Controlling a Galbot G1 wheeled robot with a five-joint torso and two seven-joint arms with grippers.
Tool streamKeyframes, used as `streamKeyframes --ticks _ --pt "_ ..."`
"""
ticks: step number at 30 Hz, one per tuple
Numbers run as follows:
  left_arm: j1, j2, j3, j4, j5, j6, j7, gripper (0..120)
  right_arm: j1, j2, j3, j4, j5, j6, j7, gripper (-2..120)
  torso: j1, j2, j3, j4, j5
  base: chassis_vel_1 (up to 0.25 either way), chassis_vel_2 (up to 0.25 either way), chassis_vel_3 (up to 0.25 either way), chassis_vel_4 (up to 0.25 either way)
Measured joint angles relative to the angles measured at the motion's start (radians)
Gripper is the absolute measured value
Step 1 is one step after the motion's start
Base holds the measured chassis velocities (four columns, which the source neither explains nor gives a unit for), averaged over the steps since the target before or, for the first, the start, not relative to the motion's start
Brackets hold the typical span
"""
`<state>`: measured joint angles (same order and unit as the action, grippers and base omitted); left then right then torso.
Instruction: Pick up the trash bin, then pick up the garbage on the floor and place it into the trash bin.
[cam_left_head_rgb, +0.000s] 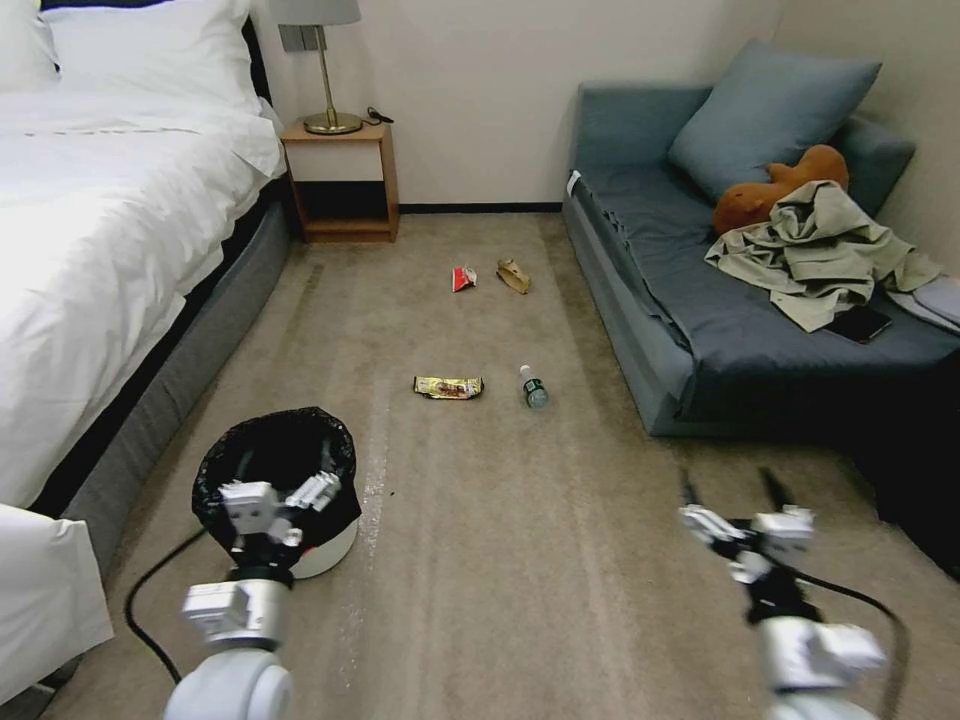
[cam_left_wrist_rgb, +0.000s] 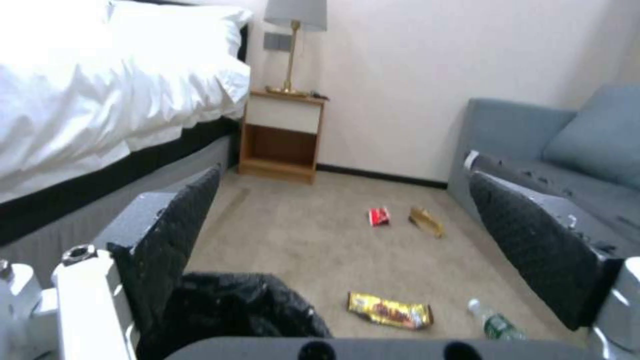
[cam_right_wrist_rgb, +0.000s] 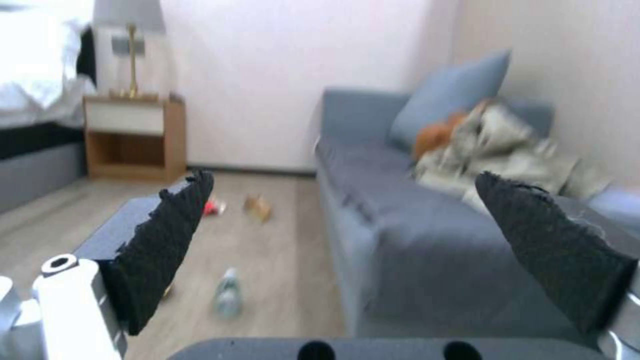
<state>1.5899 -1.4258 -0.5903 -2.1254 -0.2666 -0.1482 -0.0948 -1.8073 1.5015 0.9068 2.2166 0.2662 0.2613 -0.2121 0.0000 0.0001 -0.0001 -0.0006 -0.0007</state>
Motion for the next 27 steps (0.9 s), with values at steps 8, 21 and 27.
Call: streamKeyframes --ticks 8,21,27 --pt "-0.018 0.008 -0.020 0.020 -0.012 0.047 -0.034 100 0.000 -0.010 0.017 -0.004 0.060 0.035 -0.052 100 0.000 0.000 0.000 0.0006 0.0007 0.000 0.000 0.000 0.000" --pt "-0.039 0.045 -0.048 0.027 -0.105 0.184 -0.098 100 0.014 -0.022 0.002 -0.008 0.061 0.020 -0.057 100 0.000 0.000 0.000 0.0006 0.0007 0.000 0.000 0.000 0.000" --pt "-0.053 0.071 -0.066 0.024 -0.182 0.289 -0.147 100 0.022 -0.028 -0.003 -0.008 0.062 0.010 -0.059 100 0.000 0.000 0.000 0.0006 0.0006 0.000 0.000 0.000 0.000"
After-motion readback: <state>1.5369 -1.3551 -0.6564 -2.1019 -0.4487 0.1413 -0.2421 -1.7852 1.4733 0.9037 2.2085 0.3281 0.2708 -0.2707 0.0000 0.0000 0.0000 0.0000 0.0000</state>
